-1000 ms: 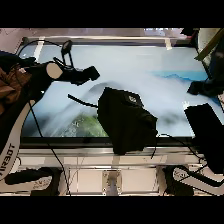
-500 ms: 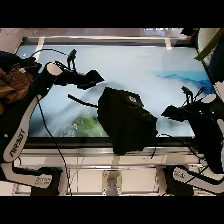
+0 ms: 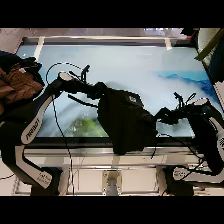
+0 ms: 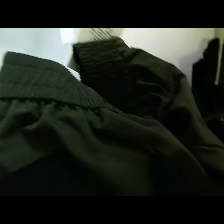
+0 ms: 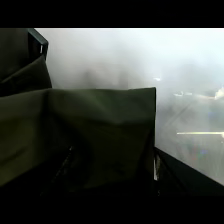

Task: Fold the clothes and pants, and hang the long-sleeved shirts on hangers.

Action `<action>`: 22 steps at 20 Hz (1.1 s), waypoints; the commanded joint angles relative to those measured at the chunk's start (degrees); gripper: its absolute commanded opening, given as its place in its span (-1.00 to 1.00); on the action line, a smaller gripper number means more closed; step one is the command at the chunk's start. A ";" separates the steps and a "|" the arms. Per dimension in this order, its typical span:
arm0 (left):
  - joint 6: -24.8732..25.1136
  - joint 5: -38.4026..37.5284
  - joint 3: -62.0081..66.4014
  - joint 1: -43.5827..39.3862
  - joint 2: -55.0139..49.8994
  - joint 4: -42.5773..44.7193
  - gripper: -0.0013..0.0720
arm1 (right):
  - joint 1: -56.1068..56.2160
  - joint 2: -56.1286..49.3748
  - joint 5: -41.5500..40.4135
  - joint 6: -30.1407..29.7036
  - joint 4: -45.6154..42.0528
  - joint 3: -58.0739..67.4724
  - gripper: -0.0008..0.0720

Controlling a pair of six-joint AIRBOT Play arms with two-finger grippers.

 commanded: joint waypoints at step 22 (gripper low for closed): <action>1.66 -2.12 0.00 12.41 27.96 15.41 -0.91 | 5.62 4.66 -13.94 5.77 1.14 34.88 -0.96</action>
